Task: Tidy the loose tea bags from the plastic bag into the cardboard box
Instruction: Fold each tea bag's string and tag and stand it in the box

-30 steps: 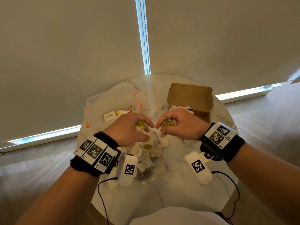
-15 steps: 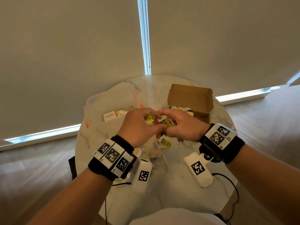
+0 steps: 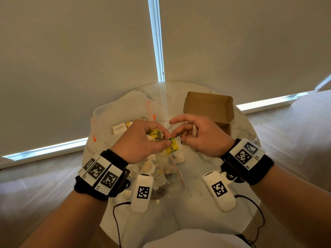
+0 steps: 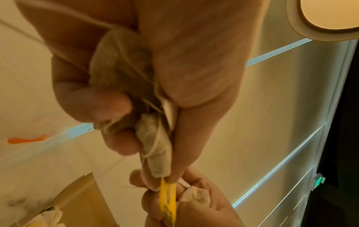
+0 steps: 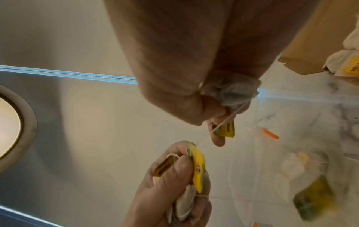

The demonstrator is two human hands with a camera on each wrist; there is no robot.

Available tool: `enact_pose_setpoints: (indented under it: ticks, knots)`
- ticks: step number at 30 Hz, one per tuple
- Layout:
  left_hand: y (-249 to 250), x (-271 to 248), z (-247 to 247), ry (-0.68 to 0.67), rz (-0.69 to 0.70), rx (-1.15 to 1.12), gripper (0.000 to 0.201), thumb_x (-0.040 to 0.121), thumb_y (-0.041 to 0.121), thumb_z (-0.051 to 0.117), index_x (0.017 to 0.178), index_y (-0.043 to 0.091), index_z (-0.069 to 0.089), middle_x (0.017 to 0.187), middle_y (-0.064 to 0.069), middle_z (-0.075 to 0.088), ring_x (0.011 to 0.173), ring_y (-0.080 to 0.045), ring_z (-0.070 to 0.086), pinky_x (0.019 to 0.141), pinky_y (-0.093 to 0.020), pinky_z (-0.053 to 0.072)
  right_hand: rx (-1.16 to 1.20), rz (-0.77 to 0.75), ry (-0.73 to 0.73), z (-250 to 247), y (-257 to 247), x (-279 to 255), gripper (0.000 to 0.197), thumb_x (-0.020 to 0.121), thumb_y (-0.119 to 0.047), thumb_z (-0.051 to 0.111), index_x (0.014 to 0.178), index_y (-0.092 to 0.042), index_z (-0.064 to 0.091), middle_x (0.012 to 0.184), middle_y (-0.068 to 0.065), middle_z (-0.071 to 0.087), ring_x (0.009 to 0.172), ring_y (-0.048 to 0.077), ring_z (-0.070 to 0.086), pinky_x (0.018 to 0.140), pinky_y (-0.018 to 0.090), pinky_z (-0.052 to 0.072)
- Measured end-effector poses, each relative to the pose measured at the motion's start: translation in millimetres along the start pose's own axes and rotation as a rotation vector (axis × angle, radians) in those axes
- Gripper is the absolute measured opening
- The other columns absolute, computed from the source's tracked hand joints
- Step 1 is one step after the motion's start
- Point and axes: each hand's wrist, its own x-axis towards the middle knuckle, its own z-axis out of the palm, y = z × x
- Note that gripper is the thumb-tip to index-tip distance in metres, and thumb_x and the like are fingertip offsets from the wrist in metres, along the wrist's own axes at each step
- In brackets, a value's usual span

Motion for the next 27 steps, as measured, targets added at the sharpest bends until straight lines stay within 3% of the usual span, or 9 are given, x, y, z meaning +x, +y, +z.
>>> enact_pose_setpoints:
  ticks: [6,10,14,17,21,24,27]
  knots:
    - [1.8,-3.0,-4.3,-0.047,0.013,0.022,0.012,0.078,0.014,0.082,0.086,0.020,0.077,0.076,-0.001,0.069,0.057,0.004,0.054,0.053,-0.006,0.040,-0.021,-0.056,0.027,-1.7,1.4,-4.1,0.041,0.089,0.009,0.051,0.120,-0.015,0.061,0.094,-0.003,0.076,0.083,0.055,0.061,0.072,0.065,0.050]
    - [-0.3,-4.4,-6.2,-0.048,0.003,0.024,0.017,0.077,0.016,0.083,0.088,0.026,0.075,0.077,-0.001,0.071,0.061,-0.001,0.059,0.056,-0.013,0.046,-0.019,-0.082,0.055,-1.5,0.5,-5.1,0.040,0.087,0.012,0.050,0.117,-0.012,0.064,0.093,0.000,0.076,0.083,0.041,0.067,0.074,0.056,0.053]
    - [-1.4,-5.8,-6.8,-0.071,-0.021,0.010,0.025,0.075,0.012,0.084,0.091,0.027,0.073,0.076,0.005,0.072,0.068,-0.007,0.065,0.070,-0.021,0.054,0.003,-0.125,0.081,-0.8,-1.4,-5.3,0.039,0.085,0.017,0.049,0.112,-0.005,0.065,0.096,0.005,0.075,0.091,0.014,0.071,0.079,0.031,0.056]
    - [-0.6,-6.2,-6.2,-0.086,-0.033,0.014,0.029,0.073,0.009,0.085,0.091,0.027,0.072,0.078,0.007,0.073,0.069,-0.006,0.065,0.072,-0.024,0.055,-0.012,-0.175,0.096,0.3,-3.8,-5.6,0.038,0.084,0.016,0.049,0.109,-0.006,0.066,0.096,0.003,0.075,0.093,0.010,0.070,0.083,0.033,0.055]
    - [0.2,-6.4,-7.2,-0.082,-0.021,0.039,0.032,0.072,0.006,0.085,0.092,0.027,0.072,0.079,0.008,0.073,0.071,-0.008,0.067,0.074,-0.023,0.056,-0.043,-0.212,0.109,0.9,-5.6,-5.9,0.028,0.082,-0.001,0.056,0.104,-0.012,0.069,0.093,-0.004,0.075,0.084,0.021,0.069,0.076,0.043,0.055]
    - [2.4,-6.3,-9.3,-0.052,-0.003,0.048,0.032,0.072,0.003,0.084,0.092,0.026,0.073,0.079,0.007,0.074,0.073,-0.011,0.069,0.075,-0.023,0.056,-0.105,-0.239,0.082,1.6,-7.3,-7.5,0.014,0.083,-0.015,0.070,0.097,-0.015,0.072,0.086,-0.003,0.071,0.068,0.014,0.059,0.063,0.037,0.054]
    - [5.5,-6.2,-10.6,-0.020,0.010,0.049,0.031,0.072,0.001,0.083,0.092,0.024,0.073,0.078,0.005,0.074,0.072,-0.011,0.069,0.073,-0.016,0.051,-0.194,-0.232,0.031,0.6,-10.0,-8.9,0.020,0.079,-0.021,0.079,0.097,-0.017,0.073,0.083,0.000,0.069,0.067,0.013,0.056,0.061,0.030,0.050]
